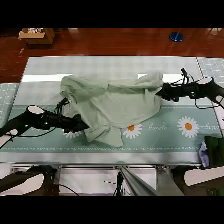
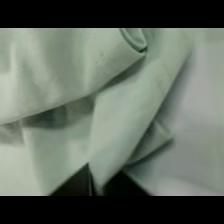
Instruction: Fold the shirts.
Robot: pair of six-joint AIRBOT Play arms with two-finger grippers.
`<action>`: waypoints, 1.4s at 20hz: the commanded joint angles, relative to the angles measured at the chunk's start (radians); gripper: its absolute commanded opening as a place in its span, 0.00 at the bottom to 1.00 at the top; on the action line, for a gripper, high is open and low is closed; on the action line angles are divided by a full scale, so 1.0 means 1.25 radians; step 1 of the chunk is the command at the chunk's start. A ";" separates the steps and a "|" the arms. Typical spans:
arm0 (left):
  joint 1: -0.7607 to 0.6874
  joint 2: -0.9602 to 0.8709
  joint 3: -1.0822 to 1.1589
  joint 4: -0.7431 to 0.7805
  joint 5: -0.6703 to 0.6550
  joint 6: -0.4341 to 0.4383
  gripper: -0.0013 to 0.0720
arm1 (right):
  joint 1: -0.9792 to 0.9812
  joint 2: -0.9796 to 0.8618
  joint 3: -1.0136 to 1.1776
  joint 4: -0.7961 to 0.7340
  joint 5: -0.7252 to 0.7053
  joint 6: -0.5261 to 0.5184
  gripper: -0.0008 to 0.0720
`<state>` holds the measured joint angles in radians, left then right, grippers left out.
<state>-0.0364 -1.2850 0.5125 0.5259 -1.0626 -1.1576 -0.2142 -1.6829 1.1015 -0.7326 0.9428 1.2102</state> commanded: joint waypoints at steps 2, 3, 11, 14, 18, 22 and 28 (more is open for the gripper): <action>0.044 0.030 0.046 -0.039 -0.027 0.060 0.04 | 0.032 0.004 0.038 0.061 0.002 -0.004 0.06; 0.064 0.055 0.080 -0.038 -0.044 0.062 0.04 | 0.023 0.024 0.065 0.060 0.034 -0.023 0.06; 0.265 0.383 0.621 -0.038 -0.069 0.061 0.04 | -0.016 0.431 0.415 0.056 0.134 -0.047 0.06; 0.322 0.444 0.870 -0.037 -0.036 0.061 0.04 | -0.016 0.593 0.507 0.029 0.075 0.010 0.06; 0.364 0.474 1.133 0.000 -0.022 0.043 0.04 | -0.016 0.742 0.581 -0.116 0.085 0.152 0.06; 0.364 0.501 1.298 0.166 -0.060 -0.099 0.04 | -0.016 0.841 0.610 -0.201 0.138 0.255 0.06; 0.364 0.557 1.323 0.300 -0.406 -0.319 0.04 | -0.016 0.898 0.610 -0.278 0.432 0.365 0.06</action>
<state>0.4168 -0.6109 2.1391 0.8017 -1.3300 -1.4128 -0.2344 -0.5903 1.8580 -1.0126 1.2636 1.5902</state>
